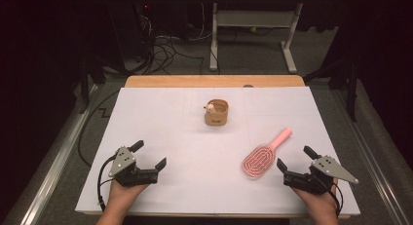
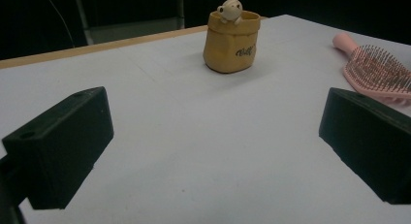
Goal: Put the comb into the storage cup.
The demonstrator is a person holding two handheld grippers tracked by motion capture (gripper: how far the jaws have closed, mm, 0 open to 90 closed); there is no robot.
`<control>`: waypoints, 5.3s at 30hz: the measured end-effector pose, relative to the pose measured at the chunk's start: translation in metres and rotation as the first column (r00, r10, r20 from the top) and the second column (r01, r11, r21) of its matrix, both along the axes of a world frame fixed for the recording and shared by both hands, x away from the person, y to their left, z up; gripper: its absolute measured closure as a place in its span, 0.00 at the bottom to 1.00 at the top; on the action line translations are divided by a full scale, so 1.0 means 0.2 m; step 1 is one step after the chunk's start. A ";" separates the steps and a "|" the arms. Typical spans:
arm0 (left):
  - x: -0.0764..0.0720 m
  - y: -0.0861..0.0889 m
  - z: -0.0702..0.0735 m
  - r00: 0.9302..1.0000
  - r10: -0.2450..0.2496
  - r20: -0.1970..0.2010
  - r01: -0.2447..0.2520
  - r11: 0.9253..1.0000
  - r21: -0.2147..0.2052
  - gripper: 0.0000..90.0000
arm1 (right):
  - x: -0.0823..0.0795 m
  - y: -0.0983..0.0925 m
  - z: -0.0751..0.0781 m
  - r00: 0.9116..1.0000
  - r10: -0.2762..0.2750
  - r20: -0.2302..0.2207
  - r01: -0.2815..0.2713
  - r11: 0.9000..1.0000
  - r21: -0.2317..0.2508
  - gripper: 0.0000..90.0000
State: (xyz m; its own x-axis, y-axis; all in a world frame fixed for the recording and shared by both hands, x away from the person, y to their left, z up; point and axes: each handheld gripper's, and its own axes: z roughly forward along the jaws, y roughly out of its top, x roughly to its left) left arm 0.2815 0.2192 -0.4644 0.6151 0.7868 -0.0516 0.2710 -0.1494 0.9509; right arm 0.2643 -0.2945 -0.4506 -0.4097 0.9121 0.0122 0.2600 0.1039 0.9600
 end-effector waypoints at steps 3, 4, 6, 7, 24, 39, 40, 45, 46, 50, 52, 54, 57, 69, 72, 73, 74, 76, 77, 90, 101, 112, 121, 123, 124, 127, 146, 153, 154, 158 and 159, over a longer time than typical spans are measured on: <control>0.00 0.00 0.00 1.000 0.001 0.003 -0.001 1.000 -0.004 0.00 | 0.00 0.00 0.00 1.000 -0.001 0.000 0.001 1.000 -0.001 0.00; 0.00 0.00 0.00 1.000 0.002 0.006 -0.002 1.000 -0.005 0.00 | 0.00 0.00 0.00 1.000 -0.005 0.001 0.005 1.000 0.001 0.00; 0.00 0.00 0.00 1.000 0.000 0.005 0.000 1.000 -0.007 0.00 | 0.00 0.00 0.00 1.000 -0.007 0.000 0.007 1.000 -0.001 0.00; 0.00 0.00 0.00 1.000 0.000 0.003 0.001 1.000 -0.008 0.00 | 0.00 -0.01 0.00 1.000 -0.006 0.001 0.006 1.000 0.000 0.00; 0.01 0.00 -0.01 1.000 -0.010 0.016 0.010 1.000 0.008 0.02 | 0.01 0.01 0.00 1.000 0.005 0.000 -0.005 1.000 -0.006 0.01; 0.00 0.01 -0.02 1.000 -0.020 0.001 0.020 1.000 -0.013 0.02 | -0.01 0.04 0.02 1.000 0.018 0.008 -0.017 0.999 -0.033 0.44; 0.00 0.01 -0.02 1.000 -0.018 -0.001 0.018 1.000 -0.013 0.02 | -0.02 0.05 0.02 0.999 0.033 0.005 -0.033 0.999 -0.036 0.54; 0.01 0.02 -0.02 1.000 -0.018 -0.002 0.017 1.000 -0.014 0.02 | -0.01 0.06 0.03 0.998 0.058 -0.005 -0.058 0.998 -0.035 0.73; 0.01 0.02 -0.02 1.000 -0.020 -0.006 0.020 1.000 -0.016 0.02 | -0.01 0.06 0.03 0.998 0.064 -0.011 -0.065 0.997 -0.031 0.76; 0.02 0.02 -0.02 1.000 -0.025 -0.014 0.025 0.999 -0.022 0.02 | 0.00 0.07 0.03 0.997 0.068 -0.027 -0.069 0.997 -0.037 0.87; 0.02 0.02 -0.01 1.000 -0.023 -0.012 0.022 1.000 -0.019 0.02 | 0.01 0.09 0.04 0.996 0.076 -0.039 -0.078 0.996 -0.045 0.95; 0.01 0.02 -0.01 1.000 -0.012 0.014 0.013 1.000 -0.019 0.02 | 0.01 0.09 0.03 0.994 0.089 -0.057 -0.091 0.995 -0.032 1.00; 0.01 0.02 -0.01 1.000 -0.014 0.019 0.015 1.000 -0.022 0.02 | 0.03 0.10 0.03 0.988 0.128 -0.086 -0.130 0.991 -0.021 1.00; 0.02 0.00 -0.02 0.999 -0.036 0.026 0.036 0.999 0.007 0.03 | 0.06 0.26 0.03 0.963 0.230 -0.140 -0.237 0.971 -0.036 1.00; 0.01 0.01 -0.02 0.999 -0.037 0.030 0.037 0.999 0.002 0.03 | 0.06 0.37 0.03 0.952 0.259 -0.161 -0.272 0.960 -0.065 1.00; 0.01 0.01 -0.02 0.999 -0.038 0.031 0.038 0.999 0.000 0.03 | 0.06 0.37 0.03 0.952 0.259 -0.161 -0.272 0.960 -0.065 1.00; 0.01 0.01 -0.02 0.999 -0.040 0.030 0.040 0.999 -0.001 0.03 | 0.06 0.40 0.03 0.951 0.261 -0.166 -0.277 0.957 -0.087 1.00; 0.01 0.01 -0.02 0.999 -0.045 0.028 0.045 0.999 0.000 0.03 | 0.06 0.48 0.02 0.943 0.275 -0.188 -0.297 0.950 -0.101 1.00; 0.01 0.01 -0.02 0.999 -0.047 0.027 0.047 0.999 -0.001 0.03 | 0.07 0.52 0.01 0.940 0.277 -0.199 -0.304 0.945 -0.120 1.00; 0.01 0.01 -0.02 0.998 -0.057 0.034 0.057 0.998 0.002 0.03 | 0.15 0.68 -0.07 0.935 0.173 -0.309 -0.245 0.946 -0.211 1.00; 0.00 0.01 -0.02 0.997 -0.067 0.032 0.067 0.998 0.004 0.03 | 0.14 0.65 -0.08 0.932 0.134 -0.336 -0.219 0.948 -0.232 1.00; 0.00 0.01 -0.02 0.997 -0.074 0.030 0.074 0.997 0.004 0.04 | 0.09 0.60 -0.06 0.929 0.130 -0.348 -0.218 0.949 -0.227 1.00; 0.00 0.01 -0.02 0.997 -0.075 0.026 0.075 0.997 0.006 0.04 | 0.03 0.53 -0.04 0.929 0.135 -0.344 -0.217 0.953 -0.213 1.00; 0.00 0.01 -0.02 0.997 -0.074 0.023 0.074 0.997 0.006 0.04 | 0.01 0.51 -0.03 0.931 0.138 -0.339 -0.218 0.953 -0.211 1.00; 0.00 0.01 -0.02 0.997 -0.074 0.021 0.073 0.997 0.004 0.04 | 0.01 0.51 -0.03 0.931 0.138 -0.339 -0.218 0.953 -0.211 1.00; 0.00 0.01 -0.02 0.997 -0.070 0.019 0.070 0.998 0.002 0.04 | -0.01 0.48 -0.03 0.934 0.130 -0.334 -0.209 0.955 -0.211 1.00; 0.00 0.01 -0.02 0.996 -0.084 0.009 0.084 0.996 0.008 0.04 | 0.03 0.56 -0.08 0.917 0.155 -0.368 -0.258 0.934 -0.248 1.00; 0.00 0.01 -0.02 0.997 -0.083 0.002 0.083 0.996 0.007 0.04 | 0.01 0.52 -0.07 0.916 0.139 -0.375 -0.246 0.935 -0.255 1.00; 0.00 0.01 -0.02 0.997 -0.082 0.002 0.082 0.997 0.007 0.04 | 0.00 0.49 -0.07 0.916 0.141 -0.376 -0.245 0.938 -0.246 1.00; 0.00 0.02 -0.02 0.997 -0.079 0.002 0.079 0.997 0.000 0.04 | -0.03 0.43 -0.06 0.916 0.127 -0.380 -0.228 0.945 -0.233 1.00; 0.00 0.02 -0.02 0.997 -0.079 0.002 0.079 0.997 0.000 0.04 | -0.03 0.43 -0.06 0.916 0.127 -0.380 -0.228 0.945 -0.233 1.00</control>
State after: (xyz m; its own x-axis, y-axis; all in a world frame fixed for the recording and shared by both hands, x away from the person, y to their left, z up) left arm 0.2823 0.2225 -0.4693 0.6757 0.7355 -0.0504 0.2564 -0.1703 0.9515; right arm 0.2588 -0.2088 -0.4631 -0.5793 0.8138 -0.0457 0.5311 0.4194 0.7362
